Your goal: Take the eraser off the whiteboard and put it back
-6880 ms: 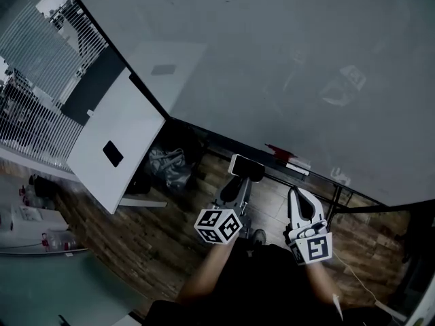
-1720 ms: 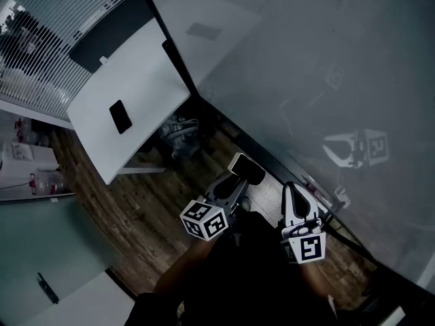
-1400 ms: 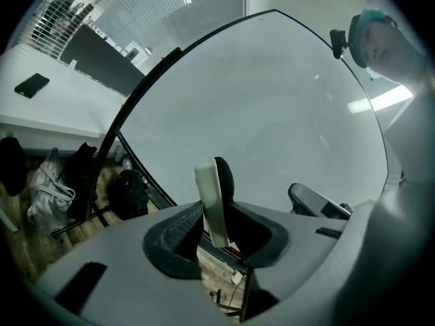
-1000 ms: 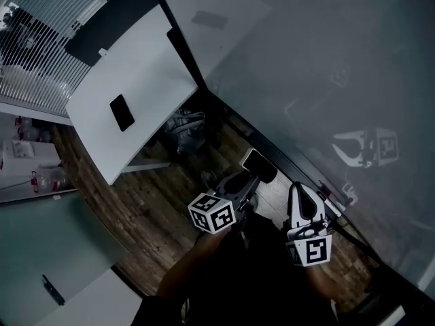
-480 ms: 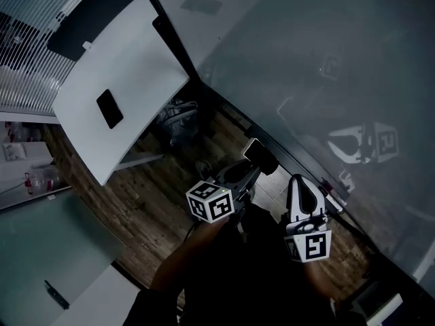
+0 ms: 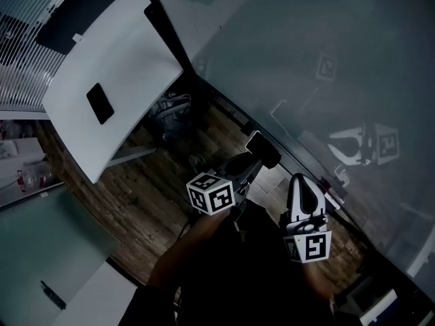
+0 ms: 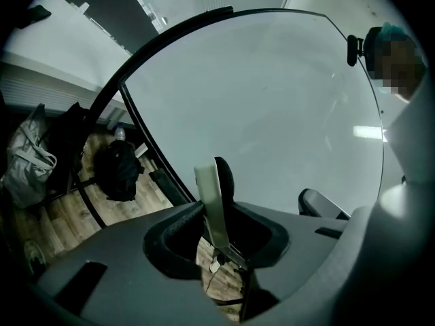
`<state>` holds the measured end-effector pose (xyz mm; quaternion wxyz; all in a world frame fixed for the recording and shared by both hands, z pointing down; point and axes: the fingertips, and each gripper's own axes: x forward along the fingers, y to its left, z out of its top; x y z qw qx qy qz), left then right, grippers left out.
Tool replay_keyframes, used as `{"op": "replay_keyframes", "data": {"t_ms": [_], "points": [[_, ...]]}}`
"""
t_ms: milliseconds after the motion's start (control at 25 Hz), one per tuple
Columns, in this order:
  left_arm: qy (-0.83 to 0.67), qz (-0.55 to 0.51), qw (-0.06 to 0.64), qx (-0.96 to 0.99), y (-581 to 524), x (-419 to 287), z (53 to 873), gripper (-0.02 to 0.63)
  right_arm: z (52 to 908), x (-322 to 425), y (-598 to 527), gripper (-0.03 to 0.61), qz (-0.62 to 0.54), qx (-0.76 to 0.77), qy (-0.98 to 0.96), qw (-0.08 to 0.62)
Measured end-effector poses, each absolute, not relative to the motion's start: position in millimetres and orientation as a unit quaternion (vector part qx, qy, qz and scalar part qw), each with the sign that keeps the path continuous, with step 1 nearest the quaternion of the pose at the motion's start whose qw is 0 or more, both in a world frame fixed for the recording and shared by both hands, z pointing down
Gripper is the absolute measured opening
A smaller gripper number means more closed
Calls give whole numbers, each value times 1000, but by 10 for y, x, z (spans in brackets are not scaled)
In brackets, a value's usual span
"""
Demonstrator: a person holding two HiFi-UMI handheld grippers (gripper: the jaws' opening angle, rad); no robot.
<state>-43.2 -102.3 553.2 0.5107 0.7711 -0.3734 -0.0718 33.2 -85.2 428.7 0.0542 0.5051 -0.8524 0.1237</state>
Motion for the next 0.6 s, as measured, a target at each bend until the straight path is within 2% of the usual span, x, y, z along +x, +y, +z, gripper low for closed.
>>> {"op": "replay_keyframes", "data": {"t_ms": [600], "points": [[-369, -85, 532, 757, -1042, -413, 5617, 118, 4306, 358, -834, 15, 130, 506, -850, 66]]}}
